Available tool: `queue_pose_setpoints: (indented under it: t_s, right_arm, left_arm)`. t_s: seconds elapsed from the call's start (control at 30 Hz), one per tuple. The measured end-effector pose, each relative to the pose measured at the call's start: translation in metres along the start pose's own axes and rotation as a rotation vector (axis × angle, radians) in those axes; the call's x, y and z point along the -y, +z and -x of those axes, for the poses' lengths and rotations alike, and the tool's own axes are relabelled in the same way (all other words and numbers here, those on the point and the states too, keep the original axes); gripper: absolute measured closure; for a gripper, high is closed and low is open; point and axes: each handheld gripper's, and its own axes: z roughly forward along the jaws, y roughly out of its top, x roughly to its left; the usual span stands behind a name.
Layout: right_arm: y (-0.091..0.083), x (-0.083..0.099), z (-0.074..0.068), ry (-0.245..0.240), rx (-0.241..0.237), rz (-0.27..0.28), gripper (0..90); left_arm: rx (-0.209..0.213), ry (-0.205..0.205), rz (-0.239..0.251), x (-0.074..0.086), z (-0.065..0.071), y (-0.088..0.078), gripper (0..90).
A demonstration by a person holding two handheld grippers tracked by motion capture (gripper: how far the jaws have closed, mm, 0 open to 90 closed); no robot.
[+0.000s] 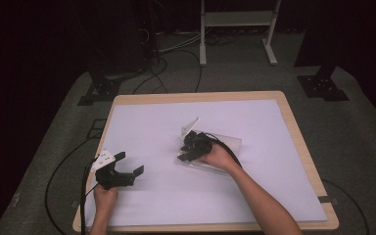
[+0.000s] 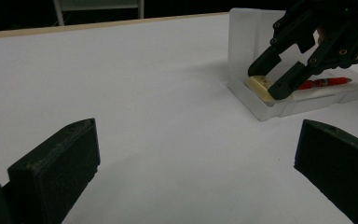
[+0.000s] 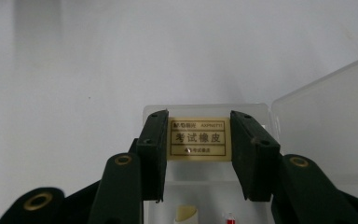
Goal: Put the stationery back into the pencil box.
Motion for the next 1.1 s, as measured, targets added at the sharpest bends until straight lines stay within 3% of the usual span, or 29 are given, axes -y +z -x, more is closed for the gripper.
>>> queue_pose_setpoints:
  t_s: [0.7, 1.1]
  right_arm:
    - [0.002, 0.001, 0.002, 0.008, -0.003, 0.0, 55.9]
    - [-0.011, -0.001, -0.002, 0.003, -0.003, 0.024, 54.2]
  left_arm:
    - [-0.001, 0.002, -0.003, 0.0, 0.0, 0.0, 0.0]
    - [-0.002, 0.001, -0.004, 0.0, -0.001, 0.0, 0.0]
